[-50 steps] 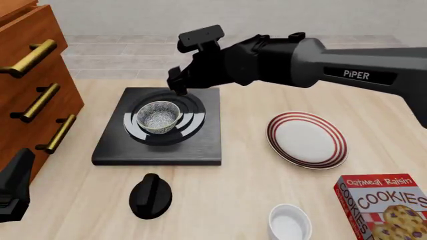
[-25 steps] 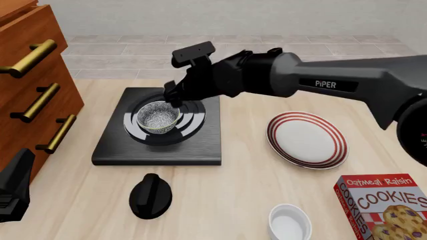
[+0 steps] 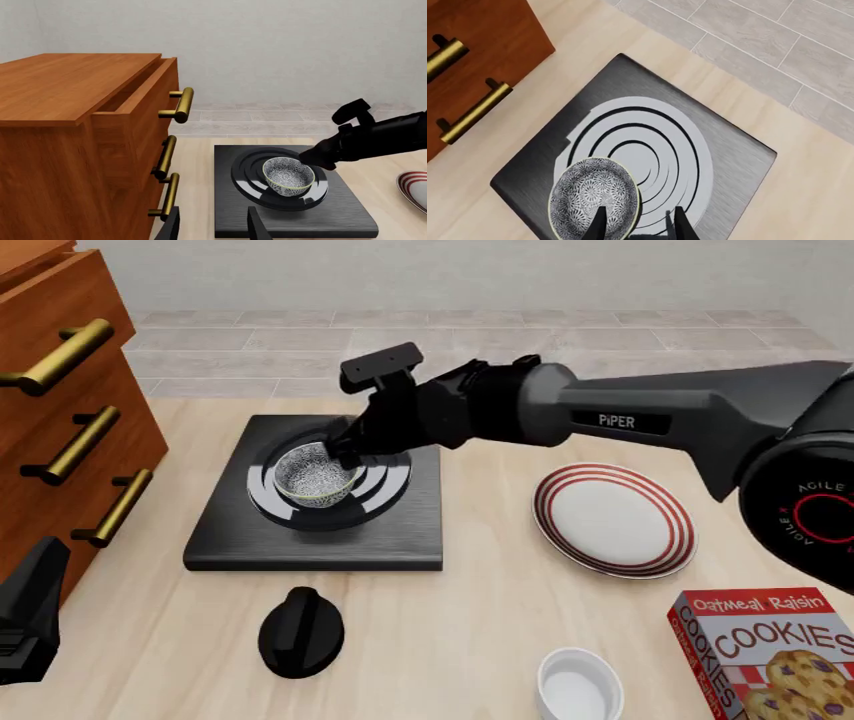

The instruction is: Pick the akita bowl on the stove and place it on the plate.

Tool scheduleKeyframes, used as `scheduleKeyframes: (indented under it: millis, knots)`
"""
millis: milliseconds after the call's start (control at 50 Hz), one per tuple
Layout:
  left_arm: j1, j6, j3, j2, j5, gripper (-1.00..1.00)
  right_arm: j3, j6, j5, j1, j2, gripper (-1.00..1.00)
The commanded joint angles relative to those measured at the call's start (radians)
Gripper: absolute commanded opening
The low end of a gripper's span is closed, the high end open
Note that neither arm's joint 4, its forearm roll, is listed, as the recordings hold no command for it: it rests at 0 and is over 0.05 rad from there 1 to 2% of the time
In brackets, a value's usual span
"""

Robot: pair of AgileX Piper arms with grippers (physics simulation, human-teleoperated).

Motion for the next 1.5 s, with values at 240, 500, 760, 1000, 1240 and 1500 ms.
scheduleKeyframes:
  millis: [240,500,760,1000,1240,1500]
  knots:
    - [0.000,0.000,0.000,0.000,0.000,1.00,-0.031,0.011,-0.003,0.001,0.051,1.00]
    - [0.000,0.000,0.000,0.000,0.000,1.00,-0.052,0.014,-0.005,-0.010,0.091,1.00]
    - [0.000,0.000,0.000,0.000,0.000,1.00,-0.059,0.035,-0.004,-0.006,0.120,1.00]
    - [0.000,0.000,0.000,0.000,0.000,1.00,-0.057,0.053,-0.010,-0.001,0.146,1.00]
    - [0.000,0.000,0.000,0.000,0.000,1.00,-0.070,0.062,-0.006,0.003,0.174,1.00]
    - [0.000,0.000,0.000,0.000,0.000,1.00,-0.030,0.093,-0.033,0.024,0.170,-1.00]
